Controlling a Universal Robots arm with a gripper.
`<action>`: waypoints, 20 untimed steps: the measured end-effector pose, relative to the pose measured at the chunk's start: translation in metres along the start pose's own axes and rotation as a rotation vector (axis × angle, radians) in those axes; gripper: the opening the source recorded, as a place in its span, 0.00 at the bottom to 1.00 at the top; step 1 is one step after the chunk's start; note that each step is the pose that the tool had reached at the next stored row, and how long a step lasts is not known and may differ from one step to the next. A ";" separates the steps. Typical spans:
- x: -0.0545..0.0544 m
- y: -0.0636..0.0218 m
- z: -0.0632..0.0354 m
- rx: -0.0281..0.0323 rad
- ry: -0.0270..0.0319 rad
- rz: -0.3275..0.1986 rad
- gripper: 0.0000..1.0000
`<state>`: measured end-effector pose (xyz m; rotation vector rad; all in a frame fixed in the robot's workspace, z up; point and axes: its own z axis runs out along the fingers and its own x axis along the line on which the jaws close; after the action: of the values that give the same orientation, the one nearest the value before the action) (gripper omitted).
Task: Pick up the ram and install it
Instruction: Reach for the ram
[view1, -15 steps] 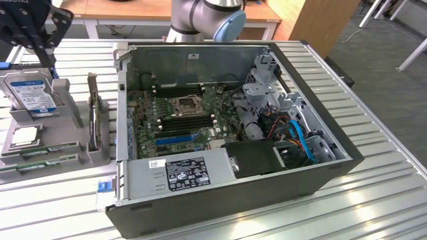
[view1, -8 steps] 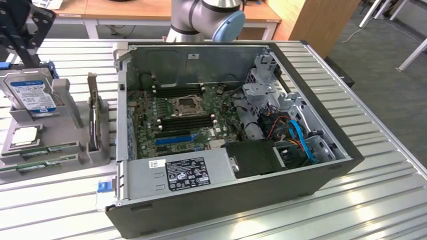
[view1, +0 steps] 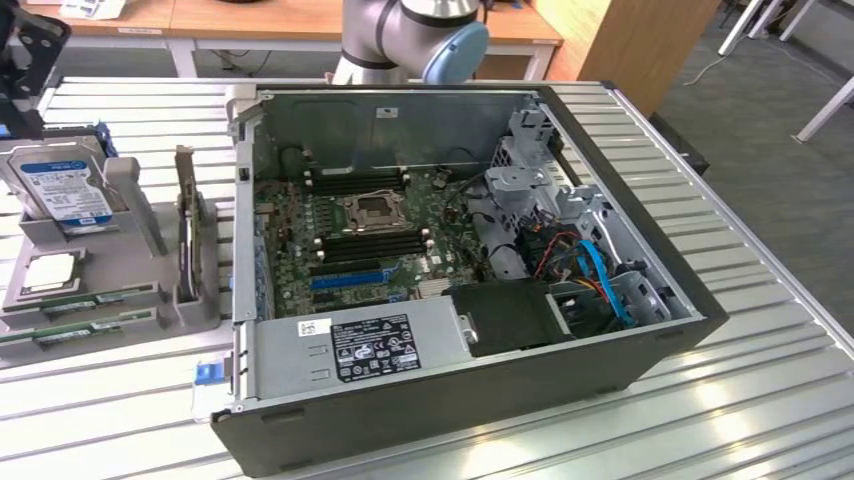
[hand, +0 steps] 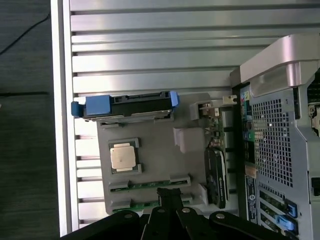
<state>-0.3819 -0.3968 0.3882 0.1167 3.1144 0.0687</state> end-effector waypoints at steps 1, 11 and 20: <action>0.003 -0.0002 0.0001 -0.0001 0.0000 0.000 0.10; 0.011 -0.0009 0.0003 -0.0001 0.0002 0.000 0.10; 0.011 -0.0107 -0.0002 0.0000 0.0002 0.000 0.10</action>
<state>-0.3934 -0.4067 0.3877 0.1168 3.1146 0.0688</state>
